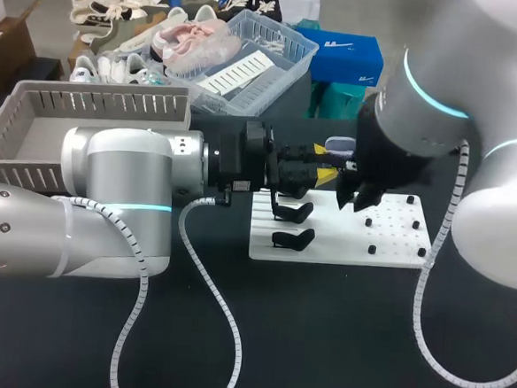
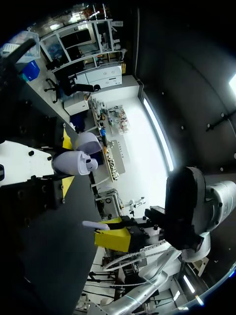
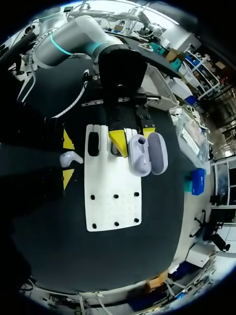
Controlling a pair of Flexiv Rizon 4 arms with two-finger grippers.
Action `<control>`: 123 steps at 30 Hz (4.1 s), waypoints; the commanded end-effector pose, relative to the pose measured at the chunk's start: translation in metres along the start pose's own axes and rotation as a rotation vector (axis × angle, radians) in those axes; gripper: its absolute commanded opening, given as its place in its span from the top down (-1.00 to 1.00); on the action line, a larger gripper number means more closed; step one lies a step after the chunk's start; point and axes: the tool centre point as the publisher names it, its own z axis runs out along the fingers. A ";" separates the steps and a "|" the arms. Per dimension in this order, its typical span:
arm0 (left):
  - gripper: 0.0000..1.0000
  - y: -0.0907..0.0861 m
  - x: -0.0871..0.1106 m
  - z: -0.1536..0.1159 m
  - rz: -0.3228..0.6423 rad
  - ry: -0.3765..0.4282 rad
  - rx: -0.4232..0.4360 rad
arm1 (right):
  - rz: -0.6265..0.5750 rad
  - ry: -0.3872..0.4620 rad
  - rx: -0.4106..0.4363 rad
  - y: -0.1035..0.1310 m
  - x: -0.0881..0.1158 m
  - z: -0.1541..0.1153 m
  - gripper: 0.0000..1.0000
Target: Pick up each earbud case from the left stands, insert the matching earbuds, close the lid, and place the case in the box.
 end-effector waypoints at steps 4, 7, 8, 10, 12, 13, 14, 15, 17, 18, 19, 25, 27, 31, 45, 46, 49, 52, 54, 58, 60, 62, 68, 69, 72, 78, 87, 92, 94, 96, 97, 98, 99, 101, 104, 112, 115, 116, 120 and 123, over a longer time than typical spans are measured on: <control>1.00 0.000 0.000 0.001 0.002 0.000 -0.005 | -0.030 0.007 0.052 0.014 -0.018 -0.018 1.00; 1.00 0.000 0.000 0.001 0.002 0.000 -0.005 | -0.044 -0.003 0.068 0.016 -0.026 -0.025 1.00; 1.00 0.000 0.000 0.001 0.002 0.000 -0.005 | -0.053 -0.006 0.075 0.016 -0.029 -0.026 1.00; 1.00 0.000 0.000 0.001 0.002 0.000 -0.005 | -0.072 -0.016 0.087 0.016 -0.035 -0.030 1.00; 1.00 0.000 0.000 0.001 0.002 0.000 -0.005 | -0.106 -0.026 0.098 0.016 -0.041 -0.033 1.00; 1.00 0.000 0.000 0.001 0.002 0.000 -0.005 | -0.124 -0.027 0.105 0.016 -0.043 -0.034 1.00; 1.00 0.000 0.000 0.001 0.002 0.000 -0.005 | -0.140 -0.028 0.108 0.016 -0.046 -0.035 1.00; 1.00 0.000 0.000 0.001 0.002 0.000 -0.005 | -0.156 -0.030 0.105 0.016 -0.049 -0.035 1.00; 1.00 0.000 0.000 0.001 0.002 0.000 -0.005 | -0.195 -0.031 0.105 0.015 -0.054 -0.037 1.00; 1.00 0.000 0.000 0.001 0.002 0.000 -0.005 | -0.220 -0.034 0.109 0.014 -0.056 -0.037 1.00; 1.00 0.000 0.000 0.001 0.002 0.000 -0.005 | -0.250 -0.035 0.114 0.015 -0.059 -0.038 1.00; 1.00 0.000 0.000 0.001 0.002 0.000 -0.005 | -0.332 -0.014 0.080 0.009 -0.068 -0.038 1.00; 1.00 0.000 0.000 0.001 0.002 0.000 -0.005 | -0.349 -0.005 0.054 0.006 -0.071 -0.037 1.00; 1.00 0.000 0.000 0.001 0.002 0.000 -0.005 | -0.371 0.013 0.006 0.001 -0.076 -0.036 1.00; 1.00 0.000 0.000 0.001 0.002 0.000 -0.005 | -0.442 0.049 -0.031 0.000 -0.080 -0.032 1.00; 1.00 0.000 0.000 0.001 0.002 0.000 -0.005 | -0.443 0.049 -0.032 0.000 -0.080 -0.032 1.00; 1.00 0.000 0.000 0.001 0.002 0.000 -0.005 | -0.448 0.051 -0.034 0.001 -0.078 -0.031 1.00; 1.00 0.000 0.000 0.001 0.002 0.000 -0.005 | -0.454 0.056 -0.037 0.002 -0.076 -0.028 1.00; 1.00 0.000 0.000 0.001 0.002 0.000 -0.005 | -0.456 0.063 -0.039 0.003 -0.075 -0.025 1.00; 1.00 0.000 0.000 0.001 0.002 0.000 -0.005 | -0.461 0.072 -0.039 0.004 -0.075 -0.019 1.00; 1.00 0.000 0.000 0.001 0.002 0.000 -0.005 | -0.468 0.081 -0.037 0.005 -0.076 -0.016 1.00; 1.00 0.000 0.000 0.001 0.002 0.000 -0.005 | -0.473 0.088 -0.038 0.006 -0.076 -0.014 1.00; 1.00 0.000 0.000 0.001 0.002 0.000 -0.005 | -0.491 0.101 -0.042 0.009 -0.076 -0.011 1.00; 1.00 0.000 0.000 0.001 0.002 0.000 -0.005 | -0.495 0.104 -0.042 0.010 -0.076 -0.010 1.00; 1.00 0.000 0.000 0.001 0.002 0.000 -0.005 | -0.502 0.107 -0.042 0.012 -0.076 -0.009 1.00; 1.00 0.000 0.000 0.001 0.002 0.000 -0.005 | -0.503 0.109 -0.043 0.013 -0.077 -0.007 1.00; 1.00 0.000 0.000 0.001 0.002 0.000 -0.005 | -0.504 0.111 -0.041 0.012 -0.077 -0.006 1.00; 1.00 0.000 0.000 0.001 0.002 0.000 -0.005 | -0.515 0.112 -0.040 0.011 -0.077 -0.007 1.00; 1.00 0.000 0.000 0.001 0.002 0.000 -0.005 | -0.526 0.110 -0.037 0.011 -0.076 -0.008 1.00; 1.00 0.000 0.000 0.001 0.002 0.000 -0.005 | -0.540 0.109 -0.035 0.010 -0.077 -0.009 1.00; 1.00 0.000 0.000 0.001 0.002 0.000 -0.005 | -0.549 0.108 -0.035 0.009 -0.077 -0.009 1.00; 1.00 0.000 0.000 0.001 0.002 0.000 -0.005 | -0.557 0.110 -0.041 0.009 -0.076 -0.010 1.00; 1.00 0.000 0.000 0.001 0.002 0.000 -0.005 | -0.567 0.112 -0.044 0.009 -0.076 -0.010 1.00; 1.00 0.000 0.000 0.001 0.002 0.000 -0.005 | -0.587 0.113 -0.048 0.009 -0.076 -0.011 1.00; 1.00 0.000 0.000 0.001 0.002 0.000 -0.005 | -0.594 0.117 -0.039 0.009 -0.074 -0.010 1.00; 1.00 0.000 0.000 0.001 0.002 0.000 -0.005 | -0.616 0.132 -0.028 0.009 -0.072 -0.007 1.00; 1.00 0.000 0.000 0.001 0.002 0.000 -0.005 | -0.618 0.133 -0.026 0.009 -0.072 -0.007 1.00; 1.00 0.000 0.000 0.001 0.002 0.000 -0.005 | -0.618 0.133 -0.026 0.009 -0.072 -0.007 1.00; 1.00 0.000 0.000 0.001 0.002 0.000 -0.005 | -0.616 0.134 -0.026 0.008 -0.073 -0.005 1.00; 1.00 0.000 0.000 0.001 0.002 0.000 -0.005 | -0.615 0.137 -0.025 0.008 -0.073 -0.004 1.00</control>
